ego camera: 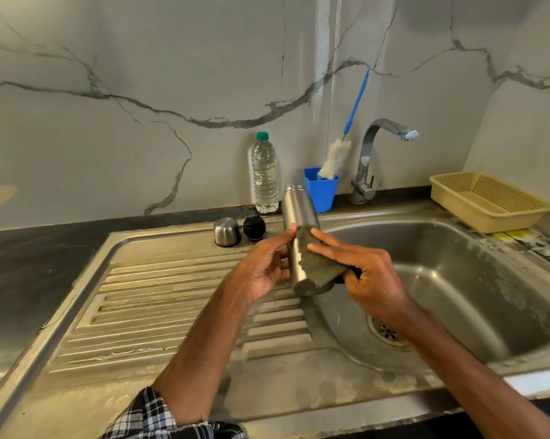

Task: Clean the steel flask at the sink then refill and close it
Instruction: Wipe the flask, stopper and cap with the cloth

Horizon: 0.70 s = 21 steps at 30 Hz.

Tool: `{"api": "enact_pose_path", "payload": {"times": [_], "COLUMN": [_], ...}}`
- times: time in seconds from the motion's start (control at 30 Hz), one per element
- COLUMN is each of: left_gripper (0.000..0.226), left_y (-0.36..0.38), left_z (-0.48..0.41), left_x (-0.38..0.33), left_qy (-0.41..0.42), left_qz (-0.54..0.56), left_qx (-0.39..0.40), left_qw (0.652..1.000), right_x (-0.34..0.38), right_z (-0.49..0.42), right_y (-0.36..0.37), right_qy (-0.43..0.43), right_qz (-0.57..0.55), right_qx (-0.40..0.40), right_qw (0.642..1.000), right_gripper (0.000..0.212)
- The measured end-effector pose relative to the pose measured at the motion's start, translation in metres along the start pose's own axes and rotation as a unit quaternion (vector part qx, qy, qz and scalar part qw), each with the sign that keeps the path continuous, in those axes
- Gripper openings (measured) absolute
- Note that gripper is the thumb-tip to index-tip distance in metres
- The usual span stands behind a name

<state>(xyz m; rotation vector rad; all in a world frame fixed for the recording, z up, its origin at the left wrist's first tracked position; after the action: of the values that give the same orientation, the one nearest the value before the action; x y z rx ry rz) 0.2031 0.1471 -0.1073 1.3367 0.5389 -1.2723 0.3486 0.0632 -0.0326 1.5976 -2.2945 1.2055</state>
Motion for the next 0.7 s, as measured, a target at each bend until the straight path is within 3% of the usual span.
{"api": "enact_pose_path", "payload": {"times": [0.13,0.27,0.43,0.57,0.63,0.7], "left_gripper": [0.052,0.061,0.039,0.058,0.051,0.033], "left_y": [-0.010,-0.008,-0.011,-0.017,-0.019,-0.014], "left_z": [-0.002,-0.003,-0.004,-0.007,-0.008,-0.006], "left_x": [-0.007,-0.010,-0.010,-0.013,-0.010,-0.009], "left_qy": [0.009,0.029,0.032,0.045,0.046,0.041], "left_qz": [0.049,0.033,0.080,0.060,0.055,0.069], "left_qx": [0.003,-0.008,0.004,-0.025,-0.029,-0.005], "left_qw": [0.999,0.999,0.996,0.997,0.997,0.997], "right_x": [0.015,-0.007,0.025,-0.001,0.003,0.018], "right_z": [0.001,-0.001,0.005,-0.003,-0.001,0.004], "right_y": [0.009,-0.001,0.015,0.004,0.008,0.017], "right_qy": [-0.071,0.022,-0.101,0.008,-0.003,-0.076], "right_qz": [0.001,0.001,0.011,0.020,0.035,0.025], "right_qx": [0.030,-0.032,0.023,-0.048,-0.033,0.012], "right_qw": [0.997,0.999,0.995,0.999,0.999,0.997], "right_gripper": [0.058,0.073,0.061,0.073,0.072,0.063]}}
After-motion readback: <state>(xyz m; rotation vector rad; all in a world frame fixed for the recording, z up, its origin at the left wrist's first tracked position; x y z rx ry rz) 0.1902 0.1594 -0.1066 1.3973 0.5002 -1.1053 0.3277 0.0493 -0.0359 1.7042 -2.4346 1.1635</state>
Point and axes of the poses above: each hand's wrist, its own z-axis away from the middle knuckle, its own y-axis out of the palm, x = y × z, the point moved 9 cm from there along -z, towards the middle knuckle, and after that the axes turned 3 degrees about -y, right-handed, at the moved point
